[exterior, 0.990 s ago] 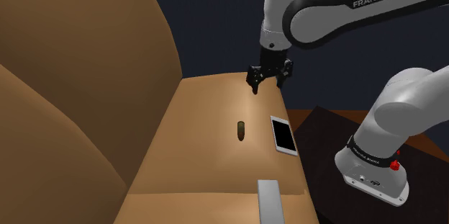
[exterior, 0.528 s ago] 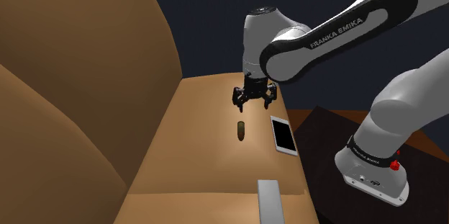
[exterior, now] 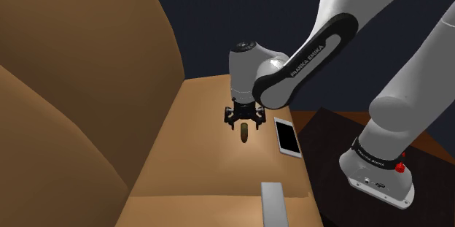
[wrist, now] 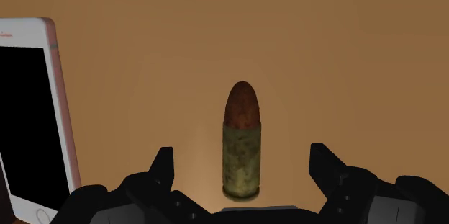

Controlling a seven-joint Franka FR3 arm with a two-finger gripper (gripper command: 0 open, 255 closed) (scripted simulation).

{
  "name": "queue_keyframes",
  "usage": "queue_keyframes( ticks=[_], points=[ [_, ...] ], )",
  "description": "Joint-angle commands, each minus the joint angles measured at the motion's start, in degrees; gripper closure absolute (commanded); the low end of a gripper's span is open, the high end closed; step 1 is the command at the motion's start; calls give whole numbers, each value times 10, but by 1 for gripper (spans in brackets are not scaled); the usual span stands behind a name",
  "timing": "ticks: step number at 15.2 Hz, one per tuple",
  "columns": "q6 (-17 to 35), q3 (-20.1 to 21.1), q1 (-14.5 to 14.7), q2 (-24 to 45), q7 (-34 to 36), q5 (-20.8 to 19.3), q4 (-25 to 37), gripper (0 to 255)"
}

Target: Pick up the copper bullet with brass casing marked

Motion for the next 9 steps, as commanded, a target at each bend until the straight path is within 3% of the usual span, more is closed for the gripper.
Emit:
queue_keyframes(
  ticks=[1,5,8,9],
  points=[
    [19,3,-6,30,34,-39,1,0],
    [48,-8,-5,76,84,-108,-1,0],
    [52,-12,-2,83,92,-118,0,0],
    [52,-12,-2,83,92,-118,0,255]
  ],
)
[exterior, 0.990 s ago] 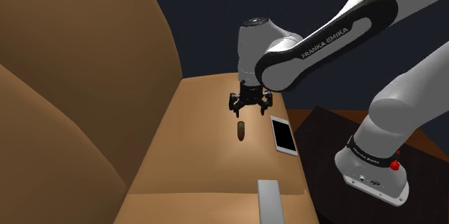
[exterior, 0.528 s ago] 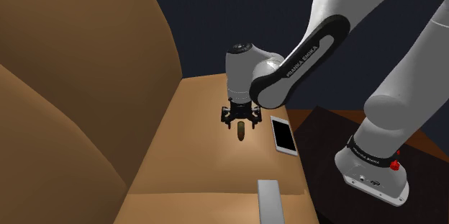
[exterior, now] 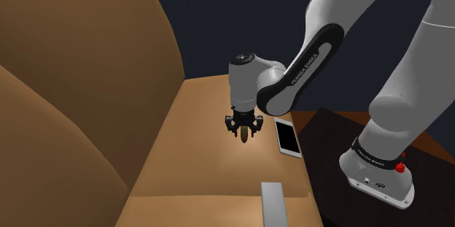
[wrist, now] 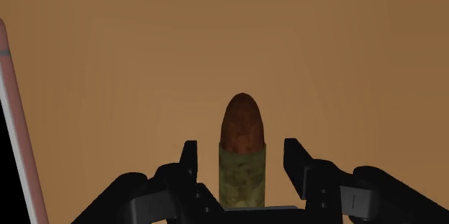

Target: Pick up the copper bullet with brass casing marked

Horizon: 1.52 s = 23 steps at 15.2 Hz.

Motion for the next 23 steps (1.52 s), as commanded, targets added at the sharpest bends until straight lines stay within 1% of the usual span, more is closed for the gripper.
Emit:
queue_keyframes(
  ticks=[1,9,12,16,19,23],
  points=[
    [1,0,0,1,1,-2,0,255],
    [1,0,0,0,1,-1,-1,255],
    [-20,14,-6,-34,-38,52,0,255],
    [-52,19,-4,-79,-84,114,4,255],
    [-78,14,3,-110,-111,151,9,255],
    [-114,4,14,-147,-140,187,18,255]
  ],
)
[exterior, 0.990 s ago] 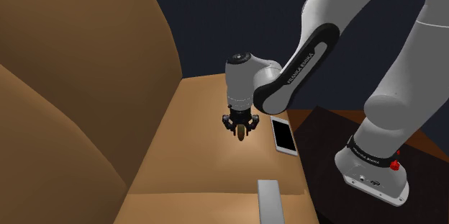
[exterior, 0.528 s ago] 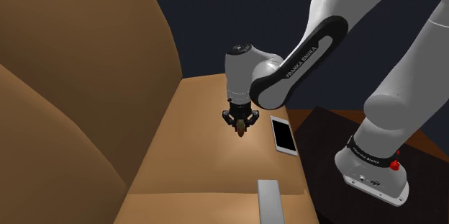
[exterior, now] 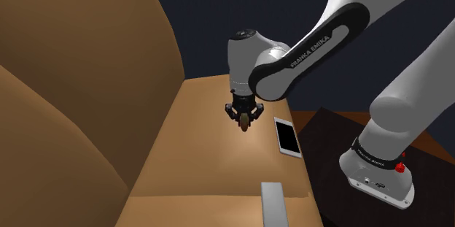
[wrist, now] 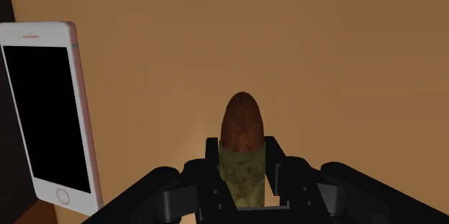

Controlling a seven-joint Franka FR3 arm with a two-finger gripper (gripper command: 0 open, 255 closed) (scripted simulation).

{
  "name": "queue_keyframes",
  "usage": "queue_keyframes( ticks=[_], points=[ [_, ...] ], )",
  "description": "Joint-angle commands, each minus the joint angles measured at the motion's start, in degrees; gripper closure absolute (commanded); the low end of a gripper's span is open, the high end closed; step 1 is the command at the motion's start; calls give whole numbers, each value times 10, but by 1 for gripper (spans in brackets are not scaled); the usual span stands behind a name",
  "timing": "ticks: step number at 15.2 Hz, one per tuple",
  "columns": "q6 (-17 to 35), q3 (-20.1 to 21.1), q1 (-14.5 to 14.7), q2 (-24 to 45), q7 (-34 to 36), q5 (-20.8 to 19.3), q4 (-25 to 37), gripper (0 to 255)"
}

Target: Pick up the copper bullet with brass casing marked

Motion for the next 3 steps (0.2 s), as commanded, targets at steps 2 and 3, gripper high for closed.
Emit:
queue_keyframes(
  ticks=[2,3],
  points=[
    [-21,-7,6,-20,-15,18,6,255],
    [-21,-7,6,-20,-15,18,6,255]
  ],
)
